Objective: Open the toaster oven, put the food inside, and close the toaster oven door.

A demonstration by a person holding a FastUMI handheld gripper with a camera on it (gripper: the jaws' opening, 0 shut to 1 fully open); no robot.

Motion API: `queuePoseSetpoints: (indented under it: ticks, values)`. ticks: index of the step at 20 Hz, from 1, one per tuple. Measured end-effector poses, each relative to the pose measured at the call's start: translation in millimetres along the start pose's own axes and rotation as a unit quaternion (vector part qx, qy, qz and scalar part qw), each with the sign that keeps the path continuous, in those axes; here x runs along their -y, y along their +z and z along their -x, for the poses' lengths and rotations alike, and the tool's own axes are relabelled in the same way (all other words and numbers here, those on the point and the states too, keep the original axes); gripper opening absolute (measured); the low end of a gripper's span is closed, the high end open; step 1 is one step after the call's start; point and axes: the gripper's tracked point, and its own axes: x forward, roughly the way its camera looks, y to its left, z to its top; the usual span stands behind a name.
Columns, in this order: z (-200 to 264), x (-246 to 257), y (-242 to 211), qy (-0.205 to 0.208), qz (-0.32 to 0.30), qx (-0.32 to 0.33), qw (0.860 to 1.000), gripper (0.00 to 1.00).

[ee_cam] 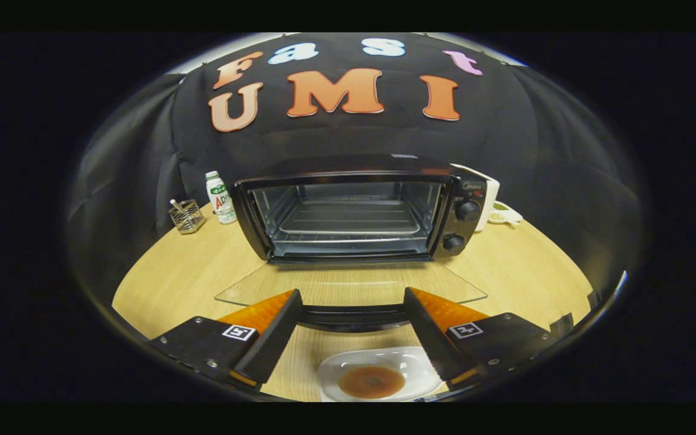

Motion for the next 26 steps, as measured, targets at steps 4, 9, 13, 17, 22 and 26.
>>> queuePoseSetpoints:
  ticks: [4,9,13,17,22,26]
  values:
    - [-11,1,-34,-0.005,-0.001,-0.036,0.999,1.00]
    - [-17,1,-50,-0.008,0.000,-0.047,0.999,1.00]
    - [-7,4,-43,-0.004,-0.018,-0.042,0.999,1.00]
    - [8,9,-21,-0.004,-0.038,-0.015,0.999,1.00]
    - [34,22,3,-0.013,-0.042,0.019,0.999,0.99]
    - [56,32,7,-0.021,-0.049,0.038,0.998,0.99]
